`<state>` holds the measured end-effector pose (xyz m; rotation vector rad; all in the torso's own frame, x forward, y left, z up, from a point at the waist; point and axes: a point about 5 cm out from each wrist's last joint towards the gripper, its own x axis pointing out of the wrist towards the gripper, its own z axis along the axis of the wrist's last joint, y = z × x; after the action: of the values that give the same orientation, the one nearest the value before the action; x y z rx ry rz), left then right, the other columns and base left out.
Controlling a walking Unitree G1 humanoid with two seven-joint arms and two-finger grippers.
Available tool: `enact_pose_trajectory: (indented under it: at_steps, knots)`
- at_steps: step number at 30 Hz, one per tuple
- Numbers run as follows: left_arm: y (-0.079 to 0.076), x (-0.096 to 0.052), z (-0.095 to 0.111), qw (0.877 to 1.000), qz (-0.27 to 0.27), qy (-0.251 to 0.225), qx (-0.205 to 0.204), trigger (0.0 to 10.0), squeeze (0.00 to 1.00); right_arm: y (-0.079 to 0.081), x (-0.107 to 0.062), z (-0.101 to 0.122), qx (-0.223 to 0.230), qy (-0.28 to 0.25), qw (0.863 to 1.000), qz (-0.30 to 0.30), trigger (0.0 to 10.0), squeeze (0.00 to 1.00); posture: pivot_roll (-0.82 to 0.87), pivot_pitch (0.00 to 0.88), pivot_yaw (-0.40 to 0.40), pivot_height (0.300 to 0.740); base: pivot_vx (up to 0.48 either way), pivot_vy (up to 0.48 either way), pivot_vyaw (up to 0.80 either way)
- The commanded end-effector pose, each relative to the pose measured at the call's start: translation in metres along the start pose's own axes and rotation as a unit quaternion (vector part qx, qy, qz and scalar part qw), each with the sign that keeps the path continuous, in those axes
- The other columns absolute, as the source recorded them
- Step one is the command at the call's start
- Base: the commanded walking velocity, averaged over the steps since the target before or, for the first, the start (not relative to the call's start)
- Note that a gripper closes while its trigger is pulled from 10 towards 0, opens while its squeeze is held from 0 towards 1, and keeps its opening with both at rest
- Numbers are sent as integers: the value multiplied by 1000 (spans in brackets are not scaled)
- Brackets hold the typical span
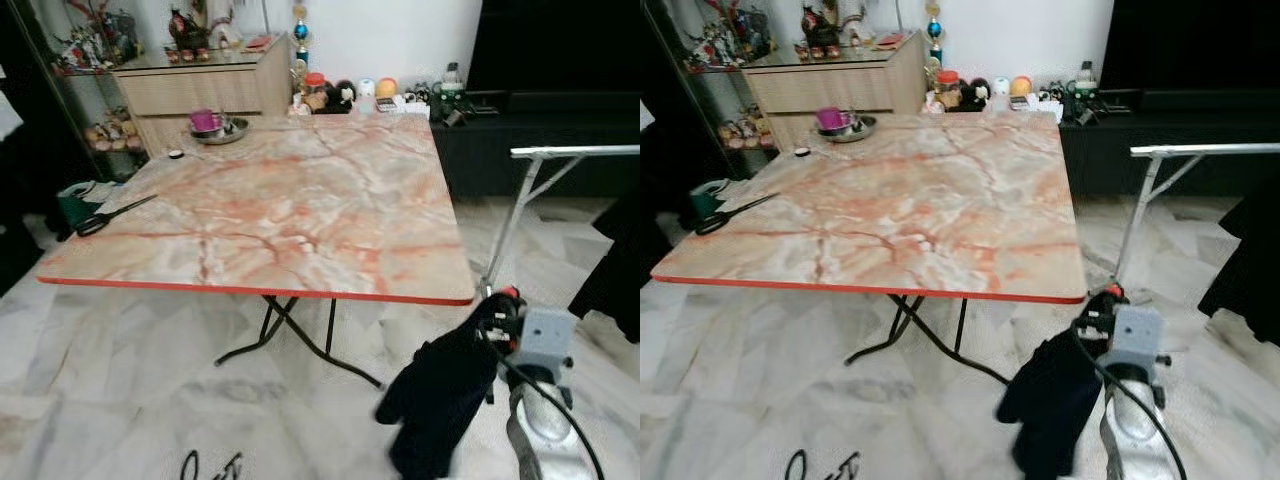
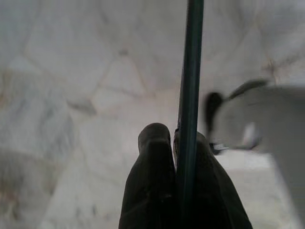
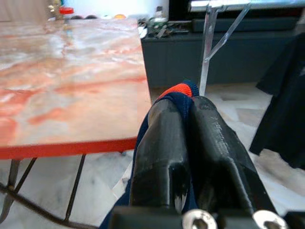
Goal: Hang hanger
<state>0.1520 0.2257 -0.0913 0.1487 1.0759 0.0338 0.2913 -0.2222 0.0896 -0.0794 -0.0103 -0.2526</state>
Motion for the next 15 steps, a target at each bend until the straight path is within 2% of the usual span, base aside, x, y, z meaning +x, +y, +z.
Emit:
enact_pose_trajectory:
  at_steps: [1, 6, 9, 13, 15]
  knots:
    - [12, -3, -10, 1000, 15, 18, 4, 10000, 0, 8, 1, 11, 16, -25, 1000, 2, 10000, 0, 86, 0, 37, 740, 0, 472, 0]
    - [24, -6, -19, 999, 22, 30, 5, 10000, 0, 10, 1, 15, 6, -36, 999, 3, 10000, 0, 88, 0, 48, 740, 0, 469, 0]
    - [31, -9, -29, 999, 28, 41, 21, 10000, 0, 10, -2, 17, 7, -43, 999, 1, 10000, 0, 100, 0, 42, 740, 0, 447, 0]
    - [22, -8, -32, 995, 8, 48, 86, 10000, 0, 17, 0, 19, -11, -51, 999, 12, 10000, 0, 108, 0, 32, 740, 0, 0, 0]
    - [20, -8, -32, 994, -1, 48, 101, 10000, 0, 20, 2, 23, -10, -56, 998, 20, 10000, 0, 121, 0, 28, 740, 0, 0, 0]
